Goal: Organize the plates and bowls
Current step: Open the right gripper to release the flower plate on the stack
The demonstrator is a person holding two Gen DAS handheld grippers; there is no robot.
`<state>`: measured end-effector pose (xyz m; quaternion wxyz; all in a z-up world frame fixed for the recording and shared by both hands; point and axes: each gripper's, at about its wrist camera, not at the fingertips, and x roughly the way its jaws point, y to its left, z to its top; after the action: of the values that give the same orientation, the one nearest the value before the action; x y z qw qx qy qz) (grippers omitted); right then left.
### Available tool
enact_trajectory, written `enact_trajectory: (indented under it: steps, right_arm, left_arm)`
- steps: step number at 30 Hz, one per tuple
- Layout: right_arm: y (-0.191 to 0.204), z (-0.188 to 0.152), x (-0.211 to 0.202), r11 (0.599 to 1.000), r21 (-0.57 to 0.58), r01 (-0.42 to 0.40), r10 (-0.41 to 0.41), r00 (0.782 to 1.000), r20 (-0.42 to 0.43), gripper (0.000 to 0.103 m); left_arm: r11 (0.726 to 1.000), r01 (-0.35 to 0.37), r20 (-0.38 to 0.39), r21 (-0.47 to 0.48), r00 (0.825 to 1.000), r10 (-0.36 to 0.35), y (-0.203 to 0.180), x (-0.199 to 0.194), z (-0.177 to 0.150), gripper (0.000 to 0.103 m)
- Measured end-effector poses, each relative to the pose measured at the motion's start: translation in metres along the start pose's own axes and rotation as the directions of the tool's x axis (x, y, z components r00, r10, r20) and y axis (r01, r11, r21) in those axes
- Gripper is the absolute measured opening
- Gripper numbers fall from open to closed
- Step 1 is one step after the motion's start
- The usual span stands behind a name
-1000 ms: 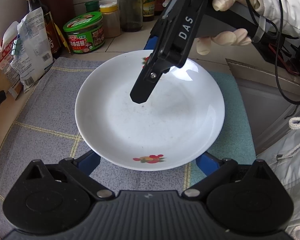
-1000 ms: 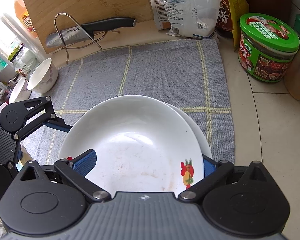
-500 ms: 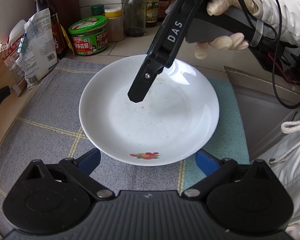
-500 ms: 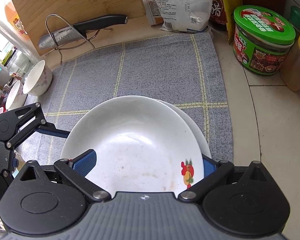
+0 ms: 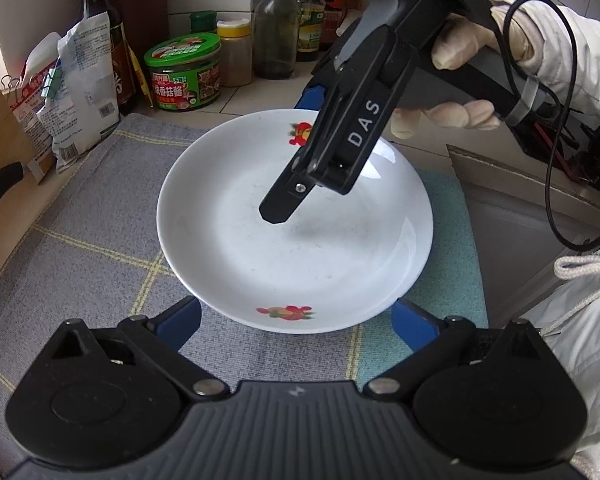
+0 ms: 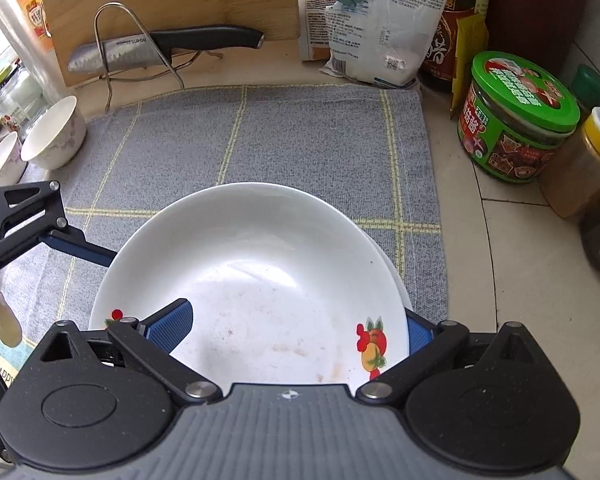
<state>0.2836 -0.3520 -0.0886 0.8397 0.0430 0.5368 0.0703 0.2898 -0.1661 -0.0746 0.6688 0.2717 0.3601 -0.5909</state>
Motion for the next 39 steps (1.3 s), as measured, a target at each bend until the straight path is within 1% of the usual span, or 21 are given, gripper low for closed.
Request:
enact_trajectory:
  steps: [3, 8, 16, 21, 26, 31, 39]
  right_arm:
    - [0.001, 0.000, 0.000, 1.000, 0.004, 0.014, -0.014, 1.000, 0.009, 0.103]
    - [0.013, -0.002, 0.002, 0.995, -0.071, 0.066, -0.065, 0.998, 0.021, 0.103]
    - [0.019, -0.003, 0.002, 0.986, -0.130, 0.106, -0.101, 0.994, 0.047, 0.103]
    - [0.016, -0.001, 0.001, 0.989, -0.121, 0.081, -0.078, 0.997, 0.029, 0.103]
    - [0.016, -0.002, -0.001, 0.988, -0.127, 0.083, -0.081, 0.996, 0.024, 0.103]
    - [0.013, -0.002, -0.002, 0.991, -0.114, 0.068, -0.066, 0.998, 0.022, 0.103]
    - [0.019, 0.003, 0.001, 0.986, -0.134, 0.102, -0.104, 0.995, -0.008, 0.103]
  left_arm:
    - [1.000, 0.001, 0.001, -0.002, 1.000, -0.001, 0.000, 0.000, 0.000, 0.101]
    - [1.000, 0.003, -0.002, -0.004, 1.000, -0.003, 0.000, 0.001, 0.000, 0.101]
    - [1.000, 0.007, 0.000, -0.014, 1.000, -0.007, 0.001, 0.002, 0.000, 0.101]
    - [1.000, 0.003, 0.003, -0.020, 1.000, -0.003, 0.002, 0.002, 0.002, 0.101]
    - [0.999, 0.011, 0.003, -0.050, 1.000, -0.011, 0.007, 0.005, 0.005, 0.101]
    - [0.999, 0.001, 0.001, -0.051, 1.000, -0.001, 0.006, 0.007, 0.005, 0.100]
    - [0.998, -0.005, 0.008, -0.065, 1.000, 0.006, 0.006, 0.003, 0.006, 0.099]
